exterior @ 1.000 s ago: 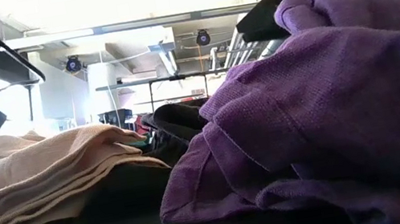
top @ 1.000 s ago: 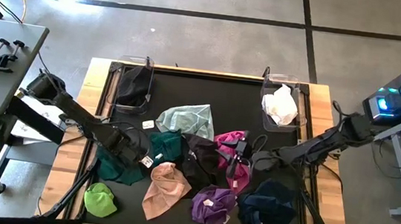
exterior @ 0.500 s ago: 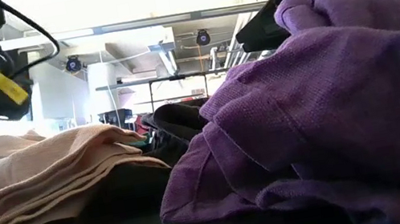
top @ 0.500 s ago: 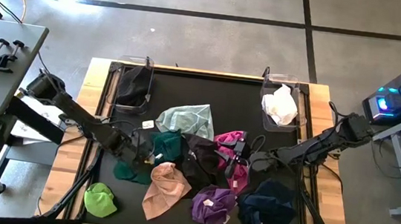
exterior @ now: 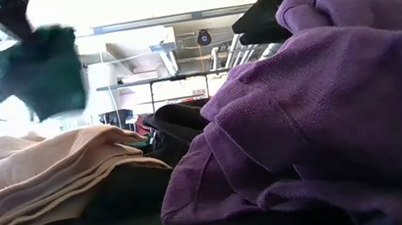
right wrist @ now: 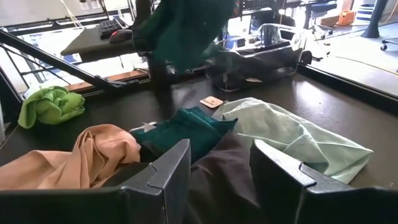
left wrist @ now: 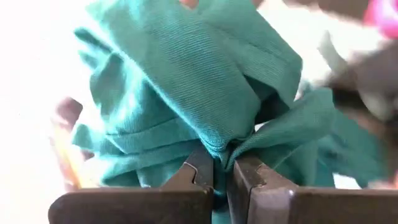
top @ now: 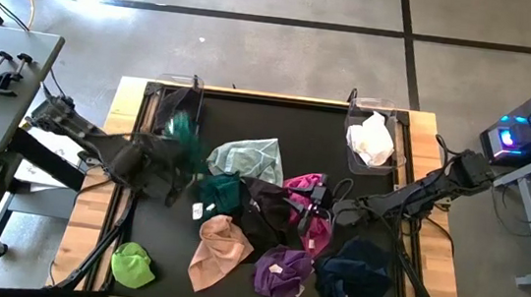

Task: Sort towels by color in basket
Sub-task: Put the left dark green microfiber cloth into the left transparent bin

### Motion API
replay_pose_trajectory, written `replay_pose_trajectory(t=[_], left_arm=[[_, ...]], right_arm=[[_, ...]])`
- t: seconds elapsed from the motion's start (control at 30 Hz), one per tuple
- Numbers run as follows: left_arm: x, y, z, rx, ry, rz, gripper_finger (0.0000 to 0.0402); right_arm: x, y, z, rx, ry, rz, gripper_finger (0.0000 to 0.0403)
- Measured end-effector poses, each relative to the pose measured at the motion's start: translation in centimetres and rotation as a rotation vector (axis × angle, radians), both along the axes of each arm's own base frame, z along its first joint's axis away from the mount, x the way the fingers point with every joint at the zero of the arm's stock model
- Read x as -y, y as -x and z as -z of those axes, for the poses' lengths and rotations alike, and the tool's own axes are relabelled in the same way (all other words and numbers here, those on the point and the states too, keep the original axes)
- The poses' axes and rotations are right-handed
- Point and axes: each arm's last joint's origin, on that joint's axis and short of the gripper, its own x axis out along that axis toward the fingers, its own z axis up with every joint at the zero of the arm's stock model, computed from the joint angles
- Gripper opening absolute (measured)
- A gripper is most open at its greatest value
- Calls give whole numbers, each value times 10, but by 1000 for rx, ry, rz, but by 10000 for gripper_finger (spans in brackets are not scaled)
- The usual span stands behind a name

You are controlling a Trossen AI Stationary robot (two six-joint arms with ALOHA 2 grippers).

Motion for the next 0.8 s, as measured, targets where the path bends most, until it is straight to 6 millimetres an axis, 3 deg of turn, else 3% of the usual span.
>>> replay_pose_trajectory(t=[0.13, 0.23, 0.43, 0.6, 0.8], left_arm=[[-24, -3, -15, 16, -223, -4, 3], [-53, -2, -19, -94, -334, -94, 3], [-118, 0, -18, -261, -337, -337, 3], [-167, 4, 5, -335, -137, -367, 3], [-207, 10, 57, -273, 56, -307, 6]], right_arm=[[0, 0, 0, 0, -2, 1, 158], [0, 0, 0, 1, -4, 1, 158], [0, 0, 0, 12, -41, 9, 158], [0, 0, 0, 11, -41, 9, 158], [0, 0, 1, 7, -39, 9, 158]])
